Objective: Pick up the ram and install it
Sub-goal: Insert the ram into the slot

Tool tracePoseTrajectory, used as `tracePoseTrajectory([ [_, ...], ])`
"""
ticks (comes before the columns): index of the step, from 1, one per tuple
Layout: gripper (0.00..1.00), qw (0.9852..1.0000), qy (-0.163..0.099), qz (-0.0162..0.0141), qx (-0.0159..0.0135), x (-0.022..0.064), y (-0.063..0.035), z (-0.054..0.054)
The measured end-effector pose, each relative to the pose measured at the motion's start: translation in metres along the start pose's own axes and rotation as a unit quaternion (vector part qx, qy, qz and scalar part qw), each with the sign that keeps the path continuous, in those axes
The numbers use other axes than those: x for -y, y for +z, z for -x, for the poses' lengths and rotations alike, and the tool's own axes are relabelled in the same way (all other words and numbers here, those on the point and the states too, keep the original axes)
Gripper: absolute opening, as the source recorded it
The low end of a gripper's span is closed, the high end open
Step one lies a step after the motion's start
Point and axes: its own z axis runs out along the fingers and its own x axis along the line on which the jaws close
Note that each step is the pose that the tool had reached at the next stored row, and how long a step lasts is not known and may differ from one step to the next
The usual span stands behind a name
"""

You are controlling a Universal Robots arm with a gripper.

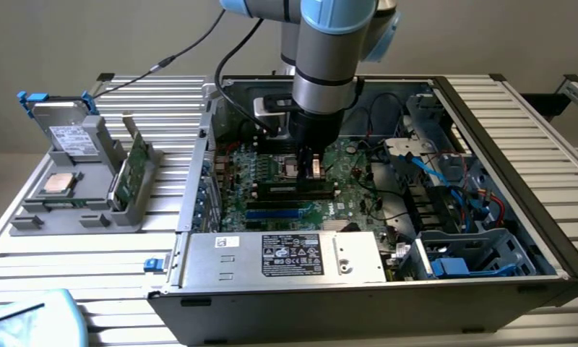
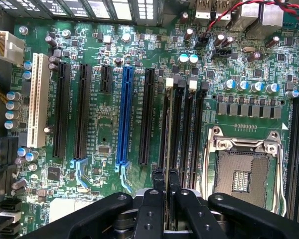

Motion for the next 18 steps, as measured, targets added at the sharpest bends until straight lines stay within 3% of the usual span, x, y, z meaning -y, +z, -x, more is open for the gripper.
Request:
tracePoseTrajectory([
  [18,0.14,1.0000,0.004,0.0001,-0.0007,-0.0001,-0.0018,0.0000],
])
